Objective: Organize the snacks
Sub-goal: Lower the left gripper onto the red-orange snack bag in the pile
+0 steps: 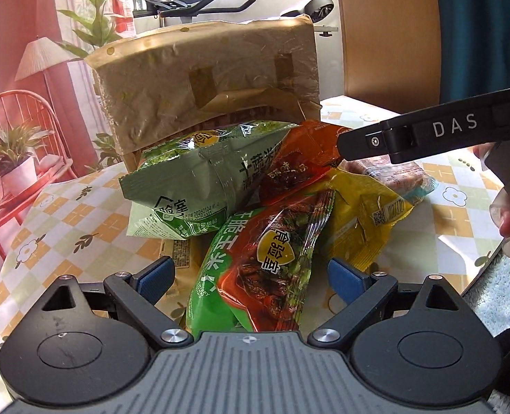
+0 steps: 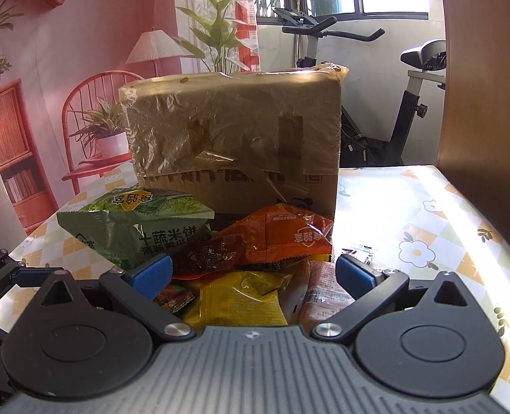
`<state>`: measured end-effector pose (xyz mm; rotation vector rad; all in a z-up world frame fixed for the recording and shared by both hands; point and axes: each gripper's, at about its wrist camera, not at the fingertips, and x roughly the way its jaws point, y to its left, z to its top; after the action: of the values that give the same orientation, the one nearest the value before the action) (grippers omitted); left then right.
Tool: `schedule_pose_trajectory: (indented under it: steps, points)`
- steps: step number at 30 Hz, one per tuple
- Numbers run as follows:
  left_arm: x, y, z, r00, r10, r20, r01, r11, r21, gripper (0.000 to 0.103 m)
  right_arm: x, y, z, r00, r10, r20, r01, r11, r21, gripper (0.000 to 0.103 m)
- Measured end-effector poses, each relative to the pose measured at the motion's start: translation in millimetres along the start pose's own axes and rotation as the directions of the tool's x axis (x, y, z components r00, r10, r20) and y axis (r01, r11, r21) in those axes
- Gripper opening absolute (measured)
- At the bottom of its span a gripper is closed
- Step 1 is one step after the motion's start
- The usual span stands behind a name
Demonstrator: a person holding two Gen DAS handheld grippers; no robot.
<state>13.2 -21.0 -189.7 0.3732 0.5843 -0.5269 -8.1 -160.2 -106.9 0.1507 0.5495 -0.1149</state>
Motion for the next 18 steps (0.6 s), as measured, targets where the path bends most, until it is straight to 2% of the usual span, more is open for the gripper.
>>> schedule_pose_trajectory:
  steps: [5, 8, 11, 18]
  points:
    - [17, -1, -4, 0.998, 0.048, -0.046, -0.047, 0.999, 0.026, 0.097, 2, -3, -1, 1.000, 0.006, -0.007, -0.006, 1.000, 0.007, 0.102]
    - [23, 3, -4, 0.997, 0.046, -0.054, -0.045, 0.999, 0.020, 0.096, 3, -4, -3, 1.000, 0.010, -0.017, -0.010, 1.000, 0.005, 0.101]
    - [22, 5, -3, 0.998, 0.042, -0.057, -0.041, 0.999, 0.015, 0.071, 6, -6, -5, 0.999, 0.011, -0.035, -0.011, 1.000, 0.003, 0.101]
    - [-1, 34, 1, 0.999, 0.031, 0.008, -0.030, 0.992, -0.123, 0.065, 13, -13, -12, 0.997, 0.020, -0.072, -0.019, 1.000, 0.011, 0.098]
